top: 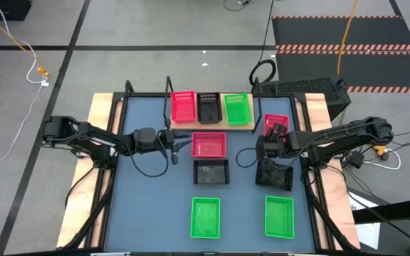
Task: Stack baskets on shelf by color
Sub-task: Stack the right red basket on the red basket on the shelf
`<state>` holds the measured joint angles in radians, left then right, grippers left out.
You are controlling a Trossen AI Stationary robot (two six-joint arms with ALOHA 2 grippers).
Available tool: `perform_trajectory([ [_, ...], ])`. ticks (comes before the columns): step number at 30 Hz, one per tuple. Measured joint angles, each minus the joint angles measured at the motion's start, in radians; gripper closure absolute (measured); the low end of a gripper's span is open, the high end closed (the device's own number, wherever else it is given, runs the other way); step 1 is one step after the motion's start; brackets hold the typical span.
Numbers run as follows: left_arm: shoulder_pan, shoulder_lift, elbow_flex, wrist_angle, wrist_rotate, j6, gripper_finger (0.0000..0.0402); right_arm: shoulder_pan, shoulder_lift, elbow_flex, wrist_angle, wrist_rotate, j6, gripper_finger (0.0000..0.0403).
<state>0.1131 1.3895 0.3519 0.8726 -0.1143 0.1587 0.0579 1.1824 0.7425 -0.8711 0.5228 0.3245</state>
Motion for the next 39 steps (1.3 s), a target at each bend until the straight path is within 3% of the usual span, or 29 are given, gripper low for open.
perform_trajectory([
  [6, 0.0, 0.0, 0.0, -0.003, 0.0, 0.001, 0.0309, 0.002, 0.0, 0.0, 0.195, -0.007, 0.182, 0.0261],
  [9, 0.003, 0.0, 0.0, 0.003, 0.0, 0.014, 0.0309, 0.013, 0.0, 0.0, 0.272, -0.057, 0.16, 0.0261],
  [17, -0.033, 0.0, 0.0, 0.052, -0.001, 0.064, 0.0309, 0.022, 0.0, -0.003, 0.267, -0.051, 0.131, 0.0261],
  [20, -0.061, 0.0, 0.0, 0.045, 0.0, 0.147, 0.0309, 0.022, 0.0, -0.03, 0.272, -0.046, 0.134, 0.0261],
  [27, -0.103, 0.0, 0.0, -0.034, 0.017, 0.556, 0.0309, 0.02, 0.0, -0.145, 0.375, 0.028, 0.135, 0.0261],
  [29, -0.098, 0.0, 0.008, -0.034, 0.01, 0.582, 0.0309, 0.02, 0.0, -0.171, 0.434, 0.025, 0.135, 0.0261],
  [31, -0.087, 0.0, 0.047, -0.053, 0.009, 0.51, 0.0309, 0.02, 0.0, -0.186, 0.496, 0.024, 0.135, 0.0261],
  [34, -0.072, -0.001, 0.144, -0.182, 0.01, 0.371, 0.0309, 0.02, 0.0, -0.187, 0.593, 0.024, 0.122, 0.0261],
  [37, -0.08, 0.001, 0.25, -0.424, 0.016, 0.413, 0.0309, 0.024, -0.001, -0.187, 0.709, 0.012, 0.072, 0.0261],
  [39, -0.086, 0.018, 0.316, -0.492, 0.02, 0.471, 0.0309, 0.03, -0.007, -0.187, 0.77, -0.026, 0.02, 0.0261],
])
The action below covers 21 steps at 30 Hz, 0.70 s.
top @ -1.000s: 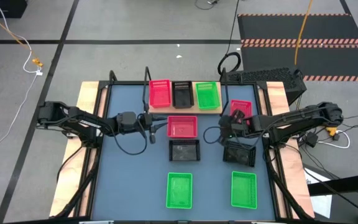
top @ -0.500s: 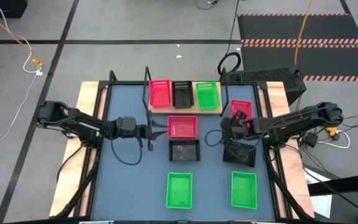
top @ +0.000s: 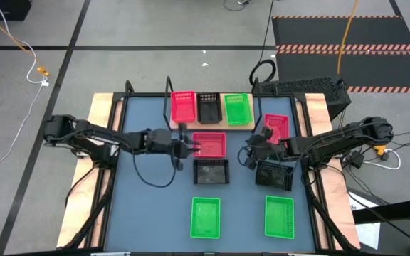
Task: Stack baskets on shelf by color
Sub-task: Stack the right red basket on the red basket on the shelf
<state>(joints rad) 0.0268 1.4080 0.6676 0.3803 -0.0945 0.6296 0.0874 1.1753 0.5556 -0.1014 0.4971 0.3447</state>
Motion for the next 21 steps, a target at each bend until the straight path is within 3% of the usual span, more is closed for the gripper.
perform_trajectory([
  [3, -0.006, 0.02, 0.083, -0.016, -0.009, 0.015, 0.0309, 0.013, -0.026, 0.0, 0.046, -0.029, -0.065, 0.0261],
  [6, 0.001, 0.079, 0.19, -0.001, -0.008, -0.065, 0.0309, 0.023, -0.083, 0.006, 0.045, -0.024, -0.113, 0.0261],
  [12, 0.005, 0.335, 0.412, -0.004, 0.068, -0.101, 0.0299, 0.054, -0.277, 0.021, 0.1, 0.019, -0.184, 0.0261],
  [21, 0.013, 0.742, 0.943, 0.008, 0.068, -0.212, 0.0169, 0.078, -0.508, 0.021, 0.399, 0.031, -0.443, 0.0261],
])
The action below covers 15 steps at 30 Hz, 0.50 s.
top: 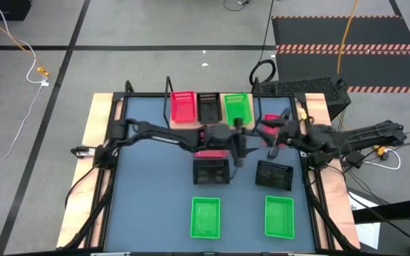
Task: Stack baskets on shelf by color
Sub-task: Stack the right red basket on the red basket on the shelf
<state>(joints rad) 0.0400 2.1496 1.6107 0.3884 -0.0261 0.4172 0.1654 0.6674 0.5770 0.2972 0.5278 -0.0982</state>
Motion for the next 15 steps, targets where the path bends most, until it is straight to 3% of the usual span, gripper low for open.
perform_trajectory([
  [6, 0.009, 0.206, 0.325, -0.065, 0.001, -0.02, 0.0122, 0.0, -0.051, 0.0, 0.13, -0.004, -0.102, 0.0261],
  [11, 0.024, 0.366, 0.518, -0.16, 0.031, -0.036, 0.0137, 0.0, -0.05, 0.0, 0.086, -0.004, -0.098, 0.0261],
  [15, 0.034, 0.443, 0.557, -0.166, 0.035, -0.024, 0.0158, 0.0, -0.035, -0.001, 0.087, -0.005, -0.093, 0.0261],
])
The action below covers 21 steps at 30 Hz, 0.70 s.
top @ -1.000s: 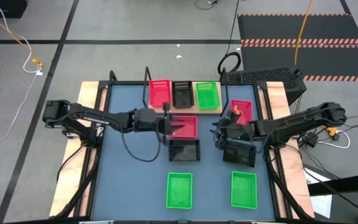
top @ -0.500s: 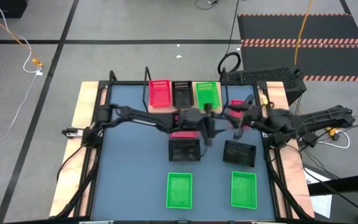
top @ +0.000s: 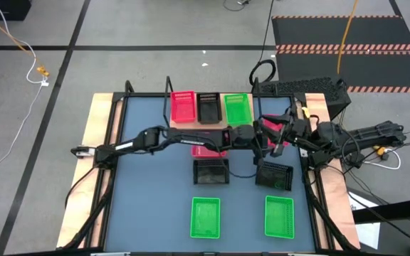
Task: Stack baskets on shelf by color
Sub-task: Stack the right red basket on the red basket on the shelf
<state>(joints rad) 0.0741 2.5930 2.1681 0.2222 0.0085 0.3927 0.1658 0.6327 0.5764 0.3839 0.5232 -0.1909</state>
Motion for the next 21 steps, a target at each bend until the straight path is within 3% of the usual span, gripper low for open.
perform_trajectory([
  [13, 0.041, 0.042, -0.023, 0.018, 0.045, 0.084, 0.022, 0.0, 0.047, -0.001, 0.085, 0.0, 0.048, 0.0261],
  [21, 0.021, 0.075, -0.024, 0.063, 0.055, 0.157, 0.0227, 0.0, 0.1, -0.001, 0.183, -0.003, 0.039, 0.0261],
])
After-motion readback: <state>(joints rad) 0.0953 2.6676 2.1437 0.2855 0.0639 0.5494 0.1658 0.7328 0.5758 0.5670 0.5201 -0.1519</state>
